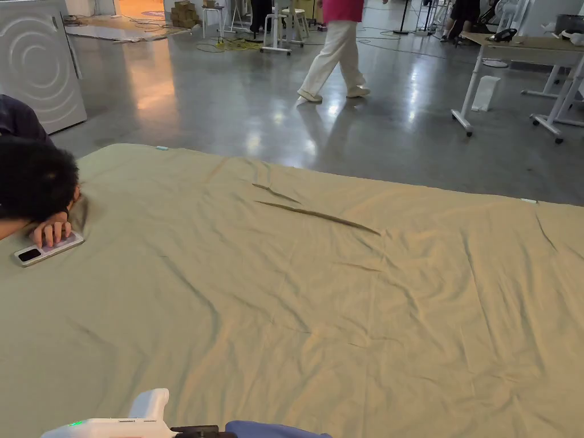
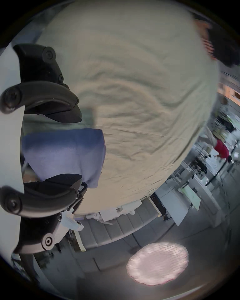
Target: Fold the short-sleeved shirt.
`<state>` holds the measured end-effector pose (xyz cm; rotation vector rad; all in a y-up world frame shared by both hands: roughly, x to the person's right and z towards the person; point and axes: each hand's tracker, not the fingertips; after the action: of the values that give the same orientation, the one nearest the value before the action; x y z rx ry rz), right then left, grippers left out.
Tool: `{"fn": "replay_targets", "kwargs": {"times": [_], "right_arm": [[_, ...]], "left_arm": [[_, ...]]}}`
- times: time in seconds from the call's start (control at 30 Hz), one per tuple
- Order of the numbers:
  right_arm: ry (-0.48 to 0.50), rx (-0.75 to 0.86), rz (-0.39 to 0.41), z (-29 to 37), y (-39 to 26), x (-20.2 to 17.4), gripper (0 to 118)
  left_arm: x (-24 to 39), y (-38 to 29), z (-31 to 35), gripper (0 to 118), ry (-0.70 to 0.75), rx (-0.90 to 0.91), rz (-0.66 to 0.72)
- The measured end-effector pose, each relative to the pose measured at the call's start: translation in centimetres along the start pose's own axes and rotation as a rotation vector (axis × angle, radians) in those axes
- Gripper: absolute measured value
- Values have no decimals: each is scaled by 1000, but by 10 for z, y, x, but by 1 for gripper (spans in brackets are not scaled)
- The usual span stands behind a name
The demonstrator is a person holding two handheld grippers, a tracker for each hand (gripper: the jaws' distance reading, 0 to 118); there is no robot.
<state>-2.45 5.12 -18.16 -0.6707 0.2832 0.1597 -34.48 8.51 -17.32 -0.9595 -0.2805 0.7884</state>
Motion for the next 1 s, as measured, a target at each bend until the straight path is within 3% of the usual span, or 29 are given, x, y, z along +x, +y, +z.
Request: {"fn": "replay_targets", "kwargs": {"times": [0.13,0.23,0.37,0.63,0.73,1.0], "right_arm": [[2,-1,2,0,0,0,0],[4,-1,4,0,0,0,0],[5,-1,4,0,0,0,0],[7,1,16,3,1,1,0],[7,-2,20,2,0,2,0],[-4,-4,30,1,0,-1,0]], "left_arm": [[-35,7,-32,69,-192,-135,143],[-52,5,-53,69,-255,-225,208],[-69,3,-58,69,-383,-198,313],[-72,10,-54,68,-380,-241,219],[-67,14,-48,68,-337,-248,94],[-62,3,-68,67,-384,-215,138]]}}
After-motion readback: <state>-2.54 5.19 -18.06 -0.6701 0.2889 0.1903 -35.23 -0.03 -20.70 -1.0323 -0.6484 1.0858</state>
